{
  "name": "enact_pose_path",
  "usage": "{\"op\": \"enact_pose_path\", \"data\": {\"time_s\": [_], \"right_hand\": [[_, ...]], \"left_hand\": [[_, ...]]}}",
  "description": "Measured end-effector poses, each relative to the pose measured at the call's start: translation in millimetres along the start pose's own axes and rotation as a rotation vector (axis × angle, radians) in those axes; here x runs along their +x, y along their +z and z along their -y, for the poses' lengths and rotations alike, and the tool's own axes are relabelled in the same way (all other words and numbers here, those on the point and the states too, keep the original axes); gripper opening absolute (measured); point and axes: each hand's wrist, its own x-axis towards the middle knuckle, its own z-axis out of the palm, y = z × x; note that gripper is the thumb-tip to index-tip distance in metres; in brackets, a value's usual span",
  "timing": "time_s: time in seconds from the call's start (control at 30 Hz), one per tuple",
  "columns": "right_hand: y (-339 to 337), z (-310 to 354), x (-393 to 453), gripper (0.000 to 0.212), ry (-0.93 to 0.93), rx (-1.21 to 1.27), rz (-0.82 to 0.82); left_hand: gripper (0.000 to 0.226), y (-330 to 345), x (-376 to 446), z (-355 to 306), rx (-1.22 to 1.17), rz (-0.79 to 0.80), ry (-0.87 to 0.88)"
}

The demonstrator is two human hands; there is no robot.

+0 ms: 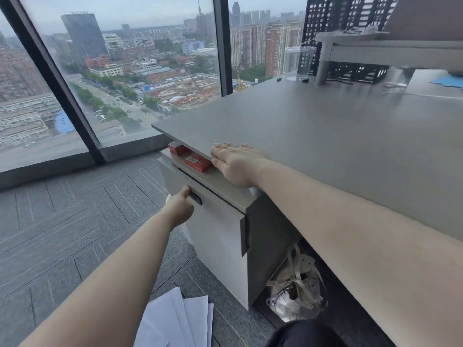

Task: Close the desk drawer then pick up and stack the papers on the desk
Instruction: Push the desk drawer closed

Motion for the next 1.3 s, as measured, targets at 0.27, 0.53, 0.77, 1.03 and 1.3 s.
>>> {"op": "enact_pose_path", "data": {"time_s": [0.27,0.53,0.77,1.03,1.3], "right_hand": [[1.4,0.2,0.5,0.053,-0.003,0.005,-0.017],[0.9,1.1,-0.6,0.053,-0.007,0.008,-0.018],[-1.9,2.4,-3.2,0.053,-0.005,0.013,-0.002],[-0.9,3.3,-2.9,0.053,0.005,0.008,-0.01],[-0.4,3.8,-2.3,0.052,0.011,0.006,-0.017]], "left_hand": [[0.059,15.5,24.1,-12.6,-0.051,0.016,-0.06],[0.065,17.4,27.0,-4.6,-0.007,-0.007,-0.023],[0.041,17.9,31.1,5.7,0.004,-0.33,0.018],[0.021,20.9,48.1,12.6,0.493,-0.404,0.197],[0.021,26.1,53.8,19.7,0.52,-0.428,0.279]]}}
